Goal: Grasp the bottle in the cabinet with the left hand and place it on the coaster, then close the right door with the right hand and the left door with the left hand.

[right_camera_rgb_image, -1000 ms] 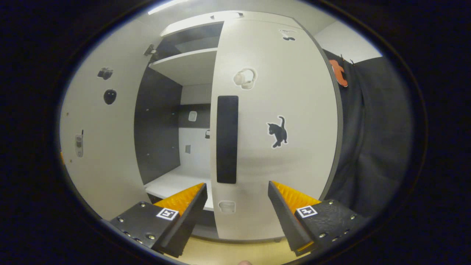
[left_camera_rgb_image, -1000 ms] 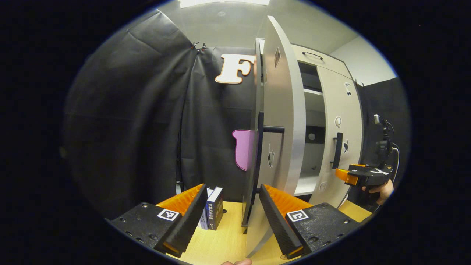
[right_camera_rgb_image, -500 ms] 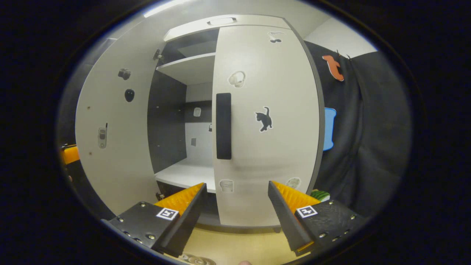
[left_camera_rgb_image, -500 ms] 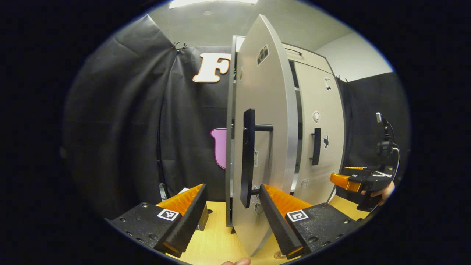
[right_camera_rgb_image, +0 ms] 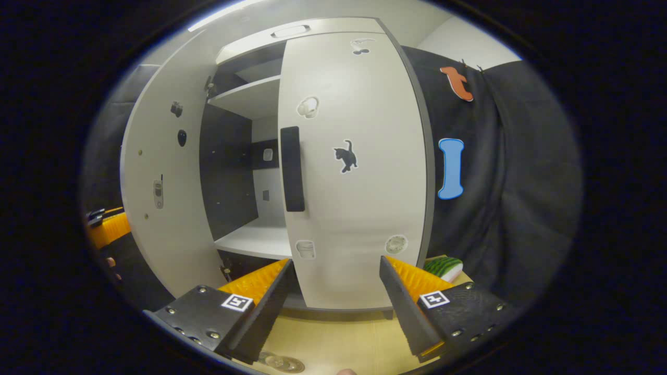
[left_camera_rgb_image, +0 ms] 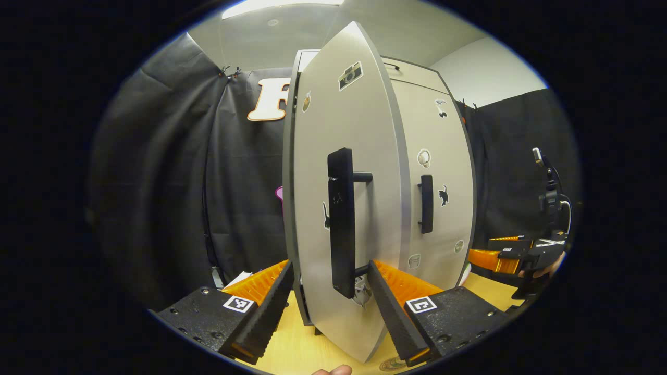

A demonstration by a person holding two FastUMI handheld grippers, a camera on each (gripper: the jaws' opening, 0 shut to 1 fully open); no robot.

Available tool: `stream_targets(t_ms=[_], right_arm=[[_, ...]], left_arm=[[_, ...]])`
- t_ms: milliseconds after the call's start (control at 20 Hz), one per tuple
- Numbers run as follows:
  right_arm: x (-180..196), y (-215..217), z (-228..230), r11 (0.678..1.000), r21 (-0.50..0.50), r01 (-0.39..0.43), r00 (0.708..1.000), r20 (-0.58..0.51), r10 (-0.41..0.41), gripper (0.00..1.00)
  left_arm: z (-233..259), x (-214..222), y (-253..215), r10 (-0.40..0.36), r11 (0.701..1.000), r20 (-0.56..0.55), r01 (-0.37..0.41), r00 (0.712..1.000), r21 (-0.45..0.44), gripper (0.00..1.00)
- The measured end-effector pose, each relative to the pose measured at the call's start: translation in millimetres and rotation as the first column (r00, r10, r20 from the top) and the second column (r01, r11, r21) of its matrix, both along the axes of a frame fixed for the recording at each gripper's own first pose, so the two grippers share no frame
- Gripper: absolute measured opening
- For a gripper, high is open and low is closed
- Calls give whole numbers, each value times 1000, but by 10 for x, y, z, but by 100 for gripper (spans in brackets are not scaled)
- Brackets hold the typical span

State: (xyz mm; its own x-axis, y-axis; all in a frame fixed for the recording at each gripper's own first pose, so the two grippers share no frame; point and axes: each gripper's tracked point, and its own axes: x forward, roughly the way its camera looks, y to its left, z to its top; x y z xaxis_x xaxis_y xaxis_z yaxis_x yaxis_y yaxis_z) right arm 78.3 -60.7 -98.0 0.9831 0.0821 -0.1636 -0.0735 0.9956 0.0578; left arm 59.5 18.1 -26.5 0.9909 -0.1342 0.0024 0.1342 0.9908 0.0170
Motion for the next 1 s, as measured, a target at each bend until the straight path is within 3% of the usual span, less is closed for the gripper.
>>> stream_targets(t_ms=[100,200,500,1000], right_arm=[[-18,-84,-31,1000,3,9,1000,-10,-9,100],[-25,-174,-50,1000,8,15,1000,-22,-15,100],[-51,-489,-8,999,15,47,999,-24,-46,100],[-128,-833,-16,995,54,84,996,-44,-81,100]], left_arm=[[1,52,-94,4,1000,2,-4,1000,-8,86],[-16,127,-202,-1,1000,3,1,1000,-8,94],[-65,493,-595,-28,999,-10,27,1000,-46,100],[-123,1017,-942,-5,997,-34,3,999,-71,100]])
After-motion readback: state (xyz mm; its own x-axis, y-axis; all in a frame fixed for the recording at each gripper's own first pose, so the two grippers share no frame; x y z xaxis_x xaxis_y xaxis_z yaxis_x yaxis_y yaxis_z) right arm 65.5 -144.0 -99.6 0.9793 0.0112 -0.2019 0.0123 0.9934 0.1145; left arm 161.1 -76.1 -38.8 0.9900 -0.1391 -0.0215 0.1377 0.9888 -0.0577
